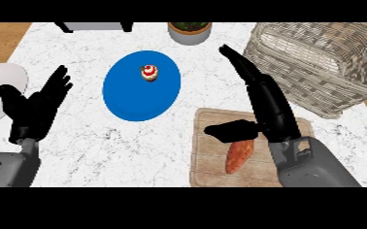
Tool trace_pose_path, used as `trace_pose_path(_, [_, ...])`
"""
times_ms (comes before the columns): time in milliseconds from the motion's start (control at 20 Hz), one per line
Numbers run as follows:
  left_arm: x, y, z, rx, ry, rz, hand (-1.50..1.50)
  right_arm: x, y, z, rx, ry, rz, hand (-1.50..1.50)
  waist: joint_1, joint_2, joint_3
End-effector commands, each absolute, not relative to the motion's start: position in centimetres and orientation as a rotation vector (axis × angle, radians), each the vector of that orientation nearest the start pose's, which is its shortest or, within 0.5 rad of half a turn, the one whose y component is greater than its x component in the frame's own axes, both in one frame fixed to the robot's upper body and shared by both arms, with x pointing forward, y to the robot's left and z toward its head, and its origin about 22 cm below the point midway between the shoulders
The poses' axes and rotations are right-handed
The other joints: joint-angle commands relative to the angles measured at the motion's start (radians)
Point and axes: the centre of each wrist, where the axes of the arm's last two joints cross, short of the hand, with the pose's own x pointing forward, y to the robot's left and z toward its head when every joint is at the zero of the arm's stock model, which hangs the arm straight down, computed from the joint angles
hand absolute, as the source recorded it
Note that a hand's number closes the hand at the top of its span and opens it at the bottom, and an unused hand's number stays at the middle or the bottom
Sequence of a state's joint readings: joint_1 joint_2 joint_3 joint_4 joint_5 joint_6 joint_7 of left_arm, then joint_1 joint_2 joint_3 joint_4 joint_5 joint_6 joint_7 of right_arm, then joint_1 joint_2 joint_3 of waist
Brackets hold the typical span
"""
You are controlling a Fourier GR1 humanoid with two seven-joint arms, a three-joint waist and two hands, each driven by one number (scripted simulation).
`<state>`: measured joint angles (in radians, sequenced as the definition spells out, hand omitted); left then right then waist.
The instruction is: Pick the sweet potato from the cutting board and place it in the basket
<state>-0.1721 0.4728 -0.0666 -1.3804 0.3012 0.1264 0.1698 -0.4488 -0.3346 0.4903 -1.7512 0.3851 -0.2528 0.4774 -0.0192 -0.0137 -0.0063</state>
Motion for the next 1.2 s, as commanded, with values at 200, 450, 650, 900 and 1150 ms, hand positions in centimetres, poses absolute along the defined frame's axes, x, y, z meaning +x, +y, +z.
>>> trace_pose_path(200, [28.1, 32.9, 3.1, 0.235, -1.348, -0.05, 0.0, 28.1, -16.8, 21.3, -0.911, -1.346, 0.782, -1.5, -0.021, -0.007, -0.001])
trace_pose_path(450, [28.5, 32.4, 2.9, 0.22, -1.369, -0.041, 0.0, 27.0, -17.7, 25.5, -0.777, -1.171, 0.96, -1.5, -0.007, 0.003, 0.003])
trace_pose_path(650, [28.0, 30.9, 2.8, 0.203, -1.369, -0.051, 0.0, 26.3, -19.3, 27.6, -0.66, -1.123, 0.977, -1.5, 0.001, 0.002, 0.004])
trace_pose_path(900, [28.4, 31.2, 3.9, 0.228, -1.382, -0.059, 0.0, 22.9, -23.2, 28.5, -0.542, -1.155, 0.948, -1.5, -0.004, 0.004, 0.006])
trace_pose_path(1150, [29.3, 33.1, 3.9, 0.209, -1.368, -0.055, 0.0, 18.6, -23.8, 27.9, -0.526, -1.263, 0.835, -1.5, -0.003, 0.009, 0.006])
